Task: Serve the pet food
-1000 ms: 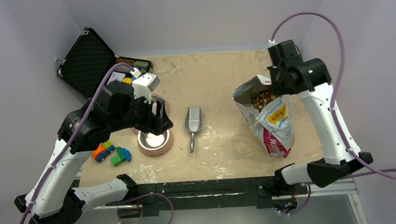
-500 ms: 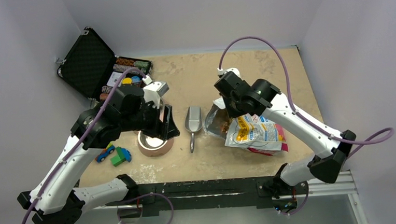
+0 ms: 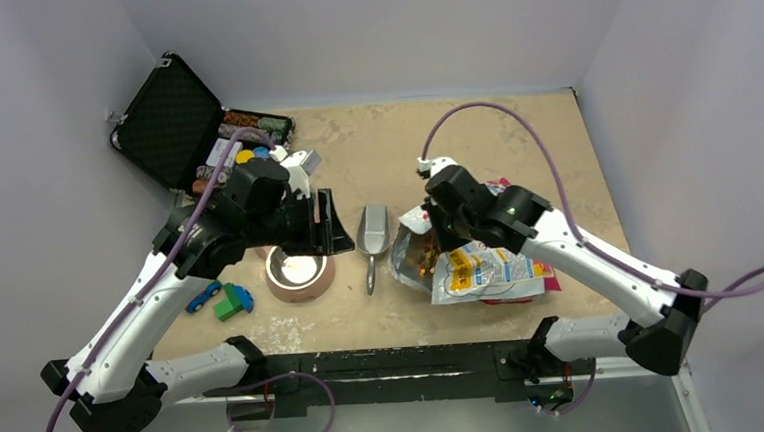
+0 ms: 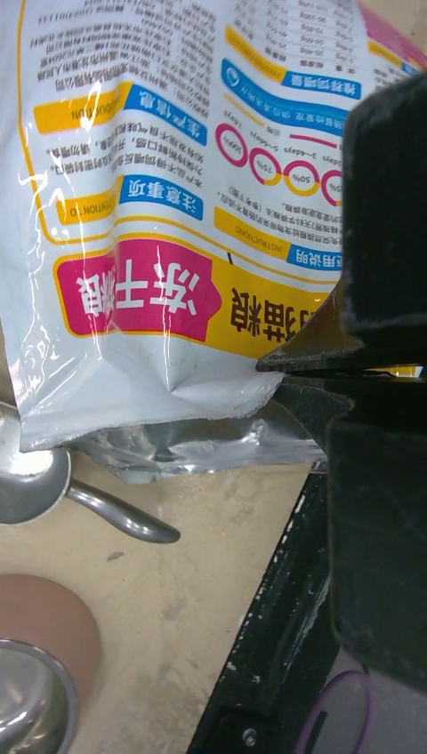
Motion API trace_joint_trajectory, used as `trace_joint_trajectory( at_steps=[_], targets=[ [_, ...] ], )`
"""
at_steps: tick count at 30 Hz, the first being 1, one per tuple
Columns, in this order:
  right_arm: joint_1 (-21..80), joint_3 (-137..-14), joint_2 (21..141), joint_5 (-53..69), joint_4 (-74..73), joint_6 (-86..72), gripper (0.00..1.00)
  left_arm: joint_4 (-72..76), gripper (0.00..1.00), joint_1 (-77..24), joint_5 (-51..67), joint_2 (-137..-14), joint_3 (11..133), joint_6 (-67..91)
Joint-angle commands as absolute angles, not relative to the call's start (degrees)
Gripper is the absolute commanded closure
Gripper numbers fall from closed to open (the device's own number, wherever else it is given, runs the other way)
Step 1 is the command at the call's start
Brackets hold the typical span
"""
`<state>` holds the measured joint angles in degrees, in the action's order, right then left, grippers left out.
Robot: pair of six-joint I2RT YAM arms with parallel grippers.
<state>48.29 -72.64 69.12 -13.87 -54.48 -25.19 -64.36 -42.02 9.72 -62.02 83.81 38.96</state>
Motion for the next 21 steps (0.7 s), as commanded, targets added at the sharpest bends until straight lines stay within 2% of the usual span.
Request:
trace_joint_trajectory(
  at_steps=[1,4,9,12,16,18,21],
  targets=[
    [50.35,-72.53,70.58,-7.57,-50.15,-24.1,1.0,-58.27,0.38,-41.78,10.67,-61.96,79.67,46.75],
    [48.77,-71.65,64.04,-12.09,-52.79,-19.19,1.0,-56.7,0.4,-41.8,8.87,-63.42,78.98,47.83],
    [47.13,-68.4,54.88,-13.03,-55.82,-15.5,1.0,-59.6,0.41,-41.83,9.22,-71.68,84.66,45.47],
    [46.69,-66.51,50.49,-14.66,-57.39,-16.31,1.0,-56.99,0.38,-41.79,10.14,-73.65,82.77,46.74],
    [46.67,-65.48,45.7,-13.92,-58.06,-19.04,1.0,-53.03,0.28,-41.3,11.29,-75.48,76.8,51.54],
    [46.67,-65.0,43.41,-13.26,-57.62,-20.34,1.0,-51.14,0.26,-40.83,11.06,-76.96,73.92,54.2],
    [46.67,-65.01,41.96,-12.91,-57.86,-22.27,1.0,-52.84,0.27,-40.89,4.4,-81.66,74.32,56.54]
  ],
)
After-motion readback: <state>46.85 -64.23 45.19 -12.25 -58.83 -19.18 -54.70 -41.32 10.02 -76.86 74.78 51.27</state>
